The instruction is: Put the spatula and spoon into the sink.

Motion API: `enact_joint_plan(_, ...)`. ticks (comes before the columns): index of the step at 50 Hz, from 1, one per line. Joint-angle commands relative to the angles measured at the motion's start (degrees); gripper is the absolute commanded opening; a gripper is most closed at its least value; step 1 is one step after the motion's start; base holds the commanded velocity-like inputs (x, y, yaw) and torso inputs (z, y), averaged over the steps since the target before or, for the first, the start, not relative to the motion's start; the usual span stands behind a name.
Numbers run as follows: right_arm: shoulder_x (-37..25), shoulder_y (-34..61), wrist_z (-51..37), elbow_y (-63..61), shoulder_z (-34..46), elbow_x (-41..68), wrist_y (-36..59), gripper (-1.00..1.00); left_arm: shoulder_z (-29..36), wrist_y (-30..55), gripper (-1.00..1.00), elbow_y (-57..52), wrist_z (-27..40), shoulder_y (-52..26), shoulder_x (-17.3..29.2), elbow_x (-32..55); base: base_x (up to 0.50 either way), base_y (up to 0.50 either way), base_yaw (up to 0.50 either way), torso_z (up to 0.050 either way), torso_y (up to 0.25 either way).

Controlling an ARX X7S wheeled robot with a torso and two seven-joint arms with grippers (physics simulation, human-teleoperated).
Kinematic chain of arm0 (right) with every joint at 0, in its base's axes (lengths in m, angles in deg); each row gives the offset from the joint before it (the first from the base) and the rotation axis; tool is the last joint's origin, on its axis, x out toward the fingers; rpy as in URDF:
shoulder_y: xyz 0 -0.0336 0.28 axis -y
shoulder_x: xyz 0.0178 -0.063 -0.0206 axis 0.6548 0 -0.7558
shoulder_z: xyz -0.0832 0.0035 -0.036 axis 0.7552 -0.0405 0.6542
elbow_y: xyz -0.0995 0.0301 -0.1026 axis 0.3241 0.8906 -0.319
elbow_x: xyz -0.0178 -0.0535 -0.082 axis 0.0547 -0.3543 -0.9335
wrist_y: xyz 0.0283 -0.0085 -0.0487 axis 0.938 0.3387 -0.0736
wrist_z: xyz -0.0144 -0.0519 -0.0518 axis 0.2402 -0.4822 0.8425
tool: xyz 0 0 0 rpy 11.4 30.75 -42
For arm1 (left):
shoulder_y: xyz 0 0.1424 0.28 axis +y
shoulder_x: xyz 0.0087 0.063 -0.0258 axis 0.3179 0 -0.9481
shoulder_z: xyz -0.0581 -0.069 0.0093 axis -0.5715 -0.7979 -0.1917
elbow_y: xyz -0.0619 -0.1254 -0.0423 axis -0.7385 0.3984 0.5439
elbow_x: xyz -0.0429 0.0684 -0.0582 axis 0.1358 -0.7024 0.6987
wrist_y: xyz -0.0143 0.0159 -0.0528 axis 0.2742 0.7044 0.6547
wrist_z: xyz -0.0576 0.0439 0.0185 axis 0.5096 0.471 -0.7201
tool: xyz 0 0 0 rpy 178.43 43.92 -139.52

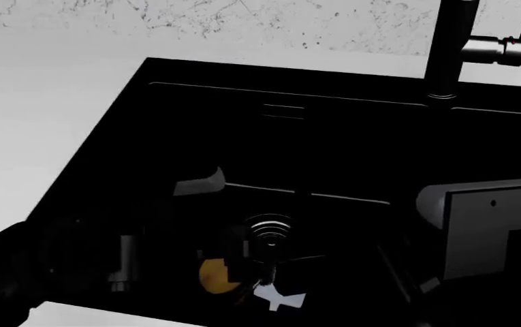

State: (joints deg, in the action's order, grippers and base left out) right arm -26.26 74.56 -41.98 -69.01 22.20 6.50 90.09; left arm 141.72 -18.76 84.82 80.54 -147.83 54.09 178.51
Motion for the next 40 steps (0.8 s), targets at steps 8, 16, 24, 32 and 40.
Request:
enact_joint_plan(8,0.65,-0.33,1.19,0.17,-1.23,-0.61,-0.71,1.00,-0.68,-2.70,1.00,-0.65,-0.79,-3.49,-1.15,-2.27,0.00,0.00,0.00,0.000,0.000)
enact_joint_plan(16,0.45,-0.07,0.57,-0.31,-1.29,-0.02,-0.46,1.00,-3.76,-9.18,1.00,-18.93,8.88,-8.46,7.37,-2.93,0.00,0.00,0.00,0.000,0.000)
enact_joint_plan(24,0.28,0.28,0.31,-0.27,-1.12,0.24,-0.39,1.00,-5.21,-14.55,1.00,-33.84,17.74,-10.26,14.47,-5.81,0.00,0.00,0.00,0.000,0.000)
enact_joint_plan(32,0.11,0.48,-0.10,-0.57,-0.95,0.57,-0.26,1.00,-6.32,-18.29,1.00,-45.45,25.43,-12.22,20.96,-9.00,0.00,0.00,0.00,0.000,0.000)
enact_joint_plan(40,-0.18,0.46,-0.73,-1.34,-1.12,1.24,-0.05,1.00,-8.73,-21.74,1.00,-57.63,31.57,-13.76,29.23,-11.06,0.00,0.00,0.00,0.000,0.000)
